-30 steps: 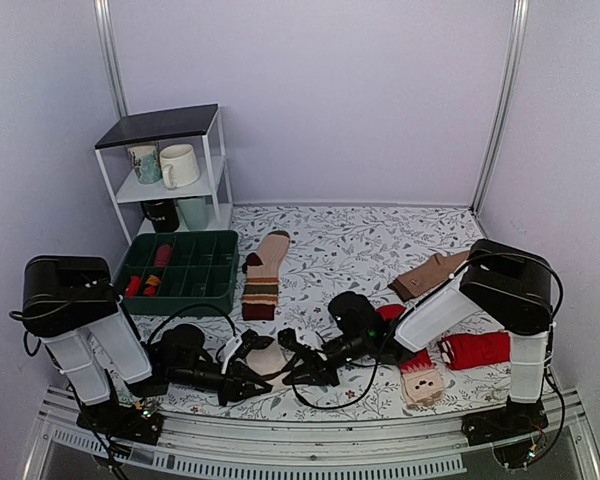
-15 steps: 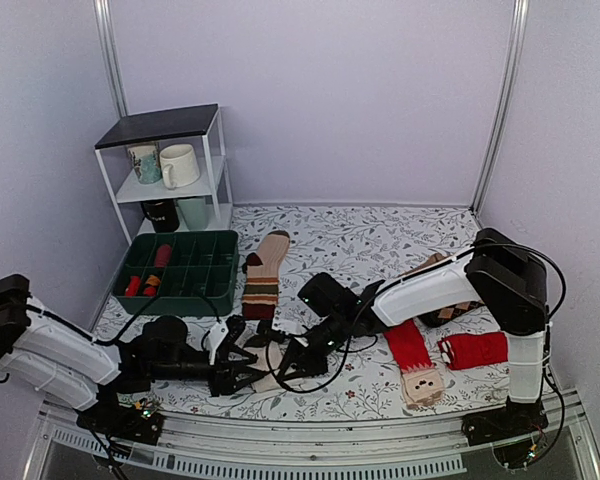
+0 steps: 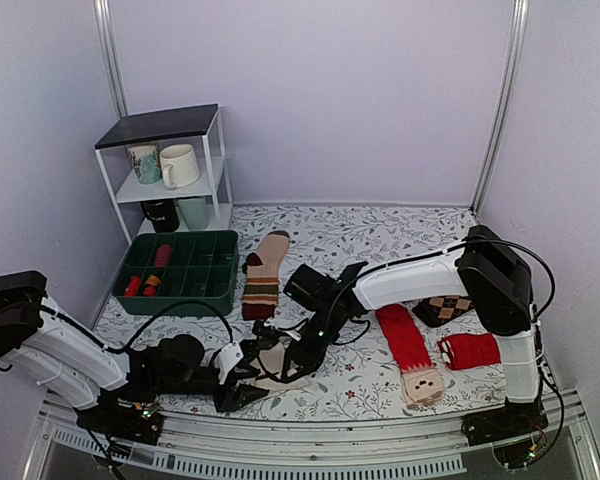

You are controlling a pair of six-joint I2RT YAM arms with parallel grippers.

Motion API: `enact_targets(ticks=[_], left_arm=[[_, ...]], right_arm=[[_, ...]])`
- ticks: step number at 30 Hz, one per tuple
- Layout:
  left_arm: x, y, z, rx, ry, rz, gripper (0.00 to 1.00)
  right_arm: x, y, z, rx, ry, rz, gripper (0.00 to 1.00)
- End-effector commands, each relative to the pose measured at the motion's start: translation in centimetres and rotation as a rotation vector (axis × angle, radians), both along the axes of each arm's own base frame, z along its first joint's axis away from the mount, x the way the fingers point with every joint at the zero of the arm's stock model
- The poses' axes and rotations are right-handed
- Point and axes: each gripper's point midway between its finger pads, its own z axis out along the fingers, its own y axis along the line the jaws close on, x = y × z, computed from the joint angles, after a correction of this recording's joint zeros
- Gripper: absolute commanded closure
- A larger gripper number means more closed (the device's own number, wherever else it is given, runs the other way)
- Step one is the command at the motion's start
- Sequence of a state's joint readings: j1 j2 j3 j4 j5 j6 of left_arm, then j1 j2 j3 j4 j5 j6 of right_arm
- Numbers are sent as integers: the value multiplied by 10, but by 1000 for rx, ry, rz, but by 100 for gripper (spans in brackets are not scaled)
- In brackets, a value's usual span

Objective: Roll the socks
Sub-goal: Roll a pair of socks at the center of the board.

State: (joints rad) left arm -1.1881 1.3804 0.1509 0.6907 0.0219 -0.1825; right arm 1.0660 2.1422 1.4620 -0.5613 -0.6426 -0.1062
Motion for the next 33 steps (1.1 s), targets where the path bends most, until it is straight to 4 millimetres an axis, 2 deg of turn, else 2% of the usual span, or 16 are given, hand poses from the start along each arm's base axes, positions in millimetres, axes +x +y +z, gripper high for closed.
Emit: enact_targets(ticks=[1,6,18,20,24,27,30,33], left_arm=[[7,-9,13,-12,-97,10,45],[6,-16,21,-26,-140,-15,45],[-9,-28,1,-5,-75,-74,50],[-10,-30,1,-11,-74,-80,56],[-11,-36,-1,-6,-68,-97,77],[-14,-39,-4,-2,-55,-117,100],[-17,-35,-7,0,-28,-114,100],[-19,-27,-11,-3,15,-88,100]], right_arm=[[-30,-74,-61,-400,119,-1,88],[-30,-72,-63,-411,132,6,88],[-30,-62,-66,-389,163,-8,88],[-29,-61,-67,-386,162,-7,88],[-30,-58,-68,-374,166,-11,87],[-28,-54,-67,-355,163,-18,84],[-22,-45,-62,-310,143,-34,73],[-5,-31,-47,-218,85,-72,63]])
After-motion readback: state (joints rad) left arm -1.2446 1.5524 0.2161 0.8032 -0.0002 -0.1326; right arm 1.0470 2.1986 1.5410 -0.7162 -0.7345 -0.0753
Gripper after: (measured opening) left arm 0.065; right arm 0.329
